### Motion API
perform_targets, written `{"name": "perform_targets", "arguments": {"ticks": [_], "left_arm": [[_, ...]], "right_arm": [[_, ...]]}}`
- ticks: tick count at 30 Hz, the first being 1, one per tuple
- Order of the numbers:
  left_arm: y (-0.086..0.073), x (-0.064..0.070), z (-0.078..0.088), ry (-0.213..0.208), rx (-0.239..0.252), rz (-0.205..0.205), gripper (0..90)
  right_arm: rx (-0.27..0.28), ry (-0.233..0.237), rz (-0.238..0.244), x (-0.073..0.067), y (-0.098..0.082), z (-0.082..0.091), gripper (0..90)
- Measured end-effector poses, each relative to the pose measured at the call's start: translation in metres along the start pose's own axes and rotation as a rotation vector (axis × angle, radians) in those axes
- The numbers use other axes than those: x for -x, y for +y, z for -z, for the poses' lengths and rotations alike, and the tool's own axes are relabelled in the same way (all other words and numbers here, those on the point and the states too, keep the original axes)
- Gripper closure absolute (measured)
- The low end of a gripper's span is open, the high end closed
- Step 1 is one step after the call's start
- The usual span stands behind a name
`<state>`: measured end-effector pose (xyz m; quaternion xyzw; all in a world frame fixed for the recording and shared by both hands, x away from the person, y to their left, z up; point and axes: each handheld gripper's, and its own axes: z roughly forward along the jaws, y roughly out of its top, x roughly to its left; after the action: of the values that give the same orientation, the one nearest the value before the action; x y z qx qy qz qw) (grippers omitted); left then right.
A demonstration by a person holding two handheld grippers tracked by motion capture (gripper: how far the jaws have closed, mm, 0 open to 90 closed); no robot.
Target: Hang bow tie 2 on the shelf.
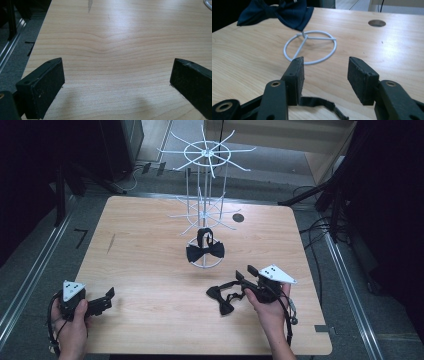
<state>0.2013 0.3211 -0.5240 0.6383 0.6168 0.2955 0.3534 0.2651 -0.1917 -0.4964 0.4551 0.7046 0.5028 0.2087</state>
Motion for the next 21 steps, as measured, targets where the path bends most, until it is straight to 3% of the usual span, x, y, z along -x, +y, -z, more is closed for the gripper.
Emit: {"name": "perform_targets", "arguments": {"ticks": [7, 14, 21], "left_arm": [[0.0, 0.0, 0.0, 0.001, -0.001, -0.002, 0.0], [0.0, 0.0, 0.0, -0.002, 0.003, 0.002, 0.0], [0.0, 0.0, 0.0, 0.001, 0.0, 0.0, 0.0]], "right_arm": [[-0.056, -0.018, -0.057, 0.012, -0.015, 0.0, 49.8], [-0.147, -0.032, -0.09, 0.019, -0.03, -0.006, 52.8], [-0.199, -0.047, -0.119, 0.027, -0.039, -0.01, 58.3]]}}
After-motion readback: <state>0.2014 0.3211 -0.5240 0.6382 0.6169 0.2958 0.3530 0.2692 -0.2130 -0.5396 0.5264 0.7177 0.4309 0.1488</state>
